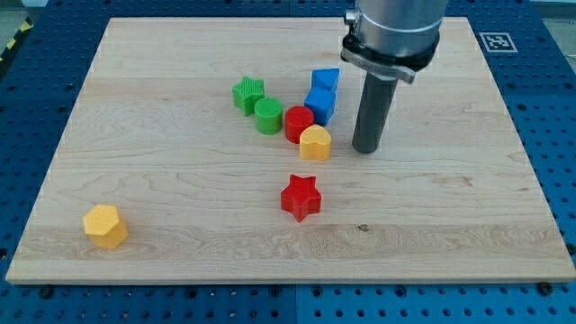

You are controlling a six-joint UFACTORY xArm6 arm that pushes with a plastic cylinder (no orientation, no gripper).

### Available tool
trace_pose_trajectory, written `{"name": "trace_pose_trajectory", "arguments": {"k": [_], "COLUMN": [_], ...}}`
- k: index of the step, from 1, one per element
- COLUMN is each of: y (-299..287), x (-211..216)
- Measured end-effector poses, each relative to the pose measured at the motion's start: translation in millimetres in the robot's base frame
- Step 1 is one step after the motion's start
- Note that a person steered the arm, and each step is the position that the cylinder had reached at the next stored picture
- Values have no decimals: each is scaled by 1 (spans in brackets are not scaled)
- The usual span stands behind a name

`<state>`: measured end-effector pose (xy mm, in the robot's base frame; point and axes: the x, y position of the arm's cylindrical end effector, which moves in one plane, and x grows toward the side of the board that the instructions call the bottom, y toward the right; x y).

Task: Push the yellow heart near to the yellow hexagon

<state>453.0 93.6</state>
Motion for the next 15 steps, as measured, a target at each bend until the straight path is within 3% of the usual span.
{"name": "trace_pose_trajectory", "arguments": {"k": [4, 6, 13, 15], "y": [-94, -95, -211, -198], "x": [-2, 16, 83, 95]}}
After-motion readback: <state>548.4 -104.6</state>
